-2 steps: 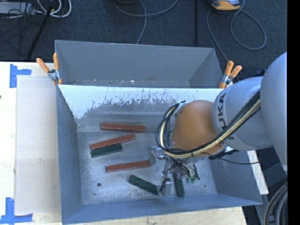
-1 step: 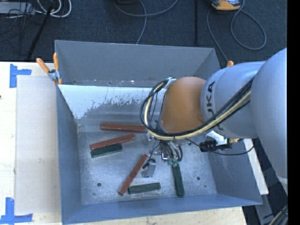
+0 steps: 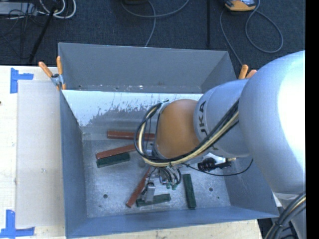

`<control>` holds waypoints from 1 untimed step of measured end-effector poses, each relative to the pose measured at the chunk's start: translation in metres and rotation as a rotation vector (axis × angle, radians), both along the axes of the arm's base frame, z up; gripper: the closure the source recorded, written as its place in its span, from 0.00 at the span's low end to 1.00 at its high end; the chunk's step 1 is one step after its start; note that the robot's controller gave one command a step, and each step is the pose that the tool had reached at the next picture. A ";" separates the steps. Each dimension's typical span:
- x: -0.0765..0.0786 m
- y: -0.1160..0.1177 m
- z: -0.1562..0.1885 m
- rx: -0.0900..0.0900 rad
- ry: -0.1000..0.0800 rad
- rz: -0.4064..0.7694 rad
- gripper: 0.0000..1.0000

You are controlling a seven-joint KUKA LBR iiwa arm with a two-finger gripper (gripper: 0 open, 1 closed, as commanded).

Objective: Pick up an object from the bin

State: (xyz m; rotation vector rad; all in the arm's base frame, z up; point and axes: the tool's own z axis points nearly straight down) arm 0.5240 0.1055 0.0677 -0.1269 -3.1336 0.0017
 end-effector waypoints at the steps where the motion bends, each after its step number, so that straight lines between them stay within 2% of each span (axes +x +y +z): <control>1: -0.030 0.003 0.003 0.002 -0.010 0.198 0.00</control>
Offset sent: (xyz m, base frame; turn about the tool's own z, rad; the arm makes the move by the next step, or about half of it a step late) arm -0.0312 0.0017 0.0023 -0.1981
